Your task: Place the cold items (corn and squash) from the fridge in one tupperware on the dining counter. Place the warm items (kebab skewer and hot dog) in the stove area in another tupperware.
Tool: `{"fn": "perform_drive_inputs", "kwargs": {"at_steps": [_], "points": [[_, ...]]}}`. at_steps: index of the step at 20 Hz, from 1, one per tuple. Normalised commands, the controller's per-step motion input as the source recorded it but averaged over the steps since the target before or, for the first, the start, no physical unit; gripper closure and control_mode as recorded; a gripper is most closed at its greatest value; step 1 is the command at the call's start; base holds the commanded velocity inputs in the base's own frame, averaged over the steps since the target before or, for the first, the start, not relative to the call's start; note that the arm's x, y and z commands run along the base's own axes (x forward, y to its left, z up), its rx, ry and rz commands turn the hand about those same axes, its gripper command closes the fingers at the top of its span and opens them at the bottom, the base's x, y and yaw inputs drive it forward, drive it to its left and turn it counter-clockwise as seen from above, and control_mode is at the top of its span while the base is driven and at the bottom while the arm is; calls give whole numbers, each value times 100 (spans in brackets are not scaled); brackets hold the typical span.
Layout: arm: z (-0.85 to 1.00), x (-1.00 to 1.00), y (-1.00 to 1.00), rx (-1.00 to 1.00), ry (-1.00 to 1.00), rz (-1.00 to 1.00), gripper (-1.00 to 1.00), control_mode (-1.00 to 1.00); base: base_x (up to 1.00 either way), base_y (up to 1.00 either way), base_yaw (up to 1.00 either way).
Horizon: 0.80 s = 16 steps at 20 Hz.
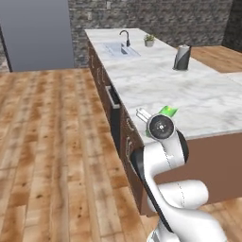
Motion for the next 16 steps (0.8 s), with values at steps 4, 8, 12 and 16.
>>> {"fn": "perform_drive_inputs", "kwargs": {"at_steps": [4,8,12,16], "points": [[0,0,0,0,0,0,100,100,44,-100,-2],[0,0,0,0,0,0,100,100,61,-100,0],[0,0,0,0,0,0,100,100,70,-100,0],[0,0,0,0,0,0,100,100,22,-100,0]]}}
